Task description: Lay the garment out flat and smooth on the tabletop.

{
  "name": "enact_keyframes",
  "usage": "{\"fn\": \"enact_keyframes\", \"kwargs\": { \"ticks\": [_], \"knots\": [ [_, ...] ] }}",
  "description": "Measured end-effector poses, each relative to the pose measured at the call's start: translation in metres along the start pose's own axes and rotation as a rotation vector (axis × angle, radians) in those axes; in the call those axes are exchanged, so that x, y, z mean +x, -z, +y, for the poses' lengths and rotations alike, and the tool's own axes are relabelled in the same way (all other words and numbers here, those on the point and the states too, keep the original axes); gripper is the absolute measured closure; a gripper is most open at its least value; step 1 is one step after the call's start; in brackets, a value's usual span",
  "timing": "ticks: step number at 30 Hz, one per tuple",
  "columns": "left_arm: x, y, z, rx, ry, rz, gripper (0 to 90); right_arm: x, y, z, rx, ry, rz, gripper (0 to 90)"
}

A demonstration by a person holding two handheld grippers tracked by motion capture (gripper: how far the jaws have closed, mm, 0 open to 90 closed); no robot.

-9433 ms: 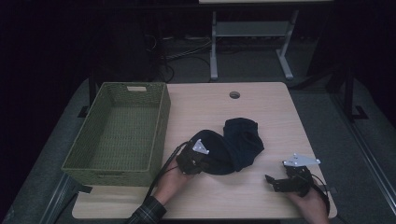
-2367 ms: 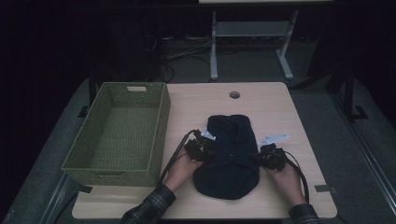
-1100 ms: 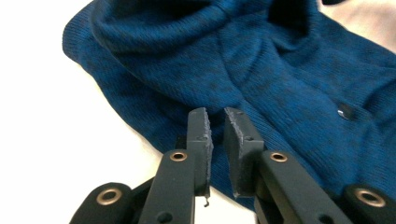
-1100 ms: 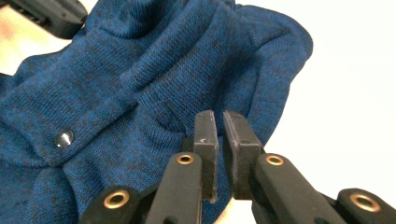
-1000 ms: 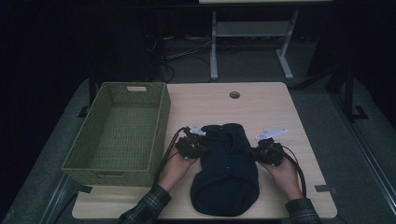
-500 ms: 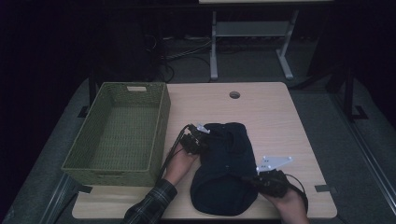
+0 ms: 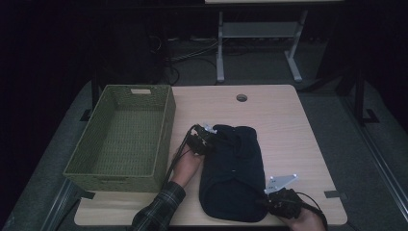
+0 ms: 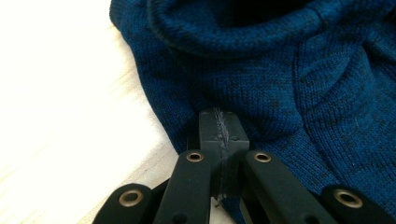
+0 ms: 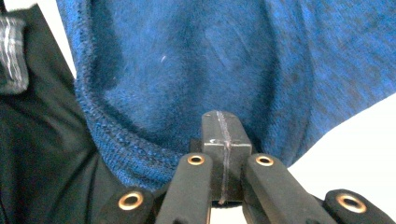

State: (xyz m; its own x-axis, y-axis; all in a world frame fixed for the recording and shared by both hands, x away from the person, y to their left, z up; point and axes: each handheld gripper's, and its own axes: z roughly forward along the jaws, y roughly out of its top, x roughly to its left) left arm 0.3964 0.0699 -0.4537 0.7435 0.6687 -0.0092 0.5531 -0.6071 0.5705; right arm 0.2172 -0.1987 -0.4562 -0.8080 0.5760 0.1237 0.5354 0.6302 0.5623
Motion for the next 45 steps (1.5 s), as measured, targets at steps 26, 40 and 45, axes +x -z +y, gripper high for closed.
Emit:
{"fn": "enact_keyframes", "kwargs": {
  "ticks": [26, 40, 45],
  "knots": [
    [0.008, 0.013, -0.018, -0.069, 0.058, -0.088, 76.0, -0.038, 0.019, 0.022, -0.211, -0.046, -0.035, 57.6],
    [0.015, 0.034, -0.008, -0.142, 0.086, -0.052, 52.1, -0.078, 0.012, 0.054, -0.253, -0.089, -0.132, 42.7],
    [0.02, 0.037, 0.002, -0.161, 0.08, -0.045, 50.4, -0.091, 0.01, 0.062, -0.269, -0.105, -0.143, 40.0]
  ]
}}
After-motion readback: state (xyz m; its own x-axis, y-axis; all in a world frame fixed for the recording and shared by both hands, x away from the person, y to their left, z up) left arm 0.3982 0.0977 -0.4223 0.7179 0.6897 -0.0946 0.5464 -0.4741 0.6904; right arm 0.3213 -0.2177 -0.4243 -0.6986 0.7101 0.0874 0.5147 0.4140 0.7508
